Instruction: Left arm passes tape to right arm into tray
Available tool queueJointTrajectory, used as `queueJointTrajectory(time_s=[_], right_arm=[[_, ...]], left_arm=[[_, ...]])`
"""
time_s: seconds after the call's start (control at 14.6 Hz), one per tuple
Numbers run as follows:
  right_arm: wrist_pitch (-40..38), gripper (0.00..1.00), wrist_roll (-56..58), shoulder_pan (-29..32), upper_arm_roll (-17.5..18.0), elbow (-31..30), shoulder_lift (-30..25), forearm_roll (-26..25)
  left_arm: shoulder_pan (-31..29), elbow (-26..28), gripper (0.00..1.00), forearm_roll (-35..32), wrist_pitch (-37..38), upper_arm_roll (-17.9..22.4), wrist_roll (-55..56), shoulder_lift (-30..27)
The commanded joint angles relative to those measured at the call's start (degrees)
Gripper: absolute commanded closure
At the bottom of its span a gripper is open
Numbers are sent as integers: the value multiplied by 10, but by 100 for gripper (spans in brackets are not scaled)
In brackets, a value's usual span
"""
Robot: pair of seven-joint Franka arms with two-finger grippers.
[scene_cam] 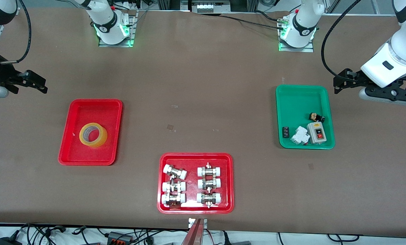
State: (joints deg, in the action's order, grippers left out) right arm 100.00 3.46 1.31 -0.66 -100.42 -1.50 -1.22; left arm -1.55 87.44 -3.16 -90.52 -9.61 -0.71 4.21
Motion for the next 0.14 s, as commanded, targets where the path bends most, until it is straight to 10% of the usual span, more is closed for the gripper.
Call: queueJointTrajectory(time_s=[0.0,0.07], right_arm=[[-4,0,-9,0,2,-8,-15,3],[-5,0,-9,-1,3,-8,-15,3]], left_arm=[[-6,14,0,8,-10,-2,-15,-10],[-6,14,0,8,-10,-2,-15,-10]])
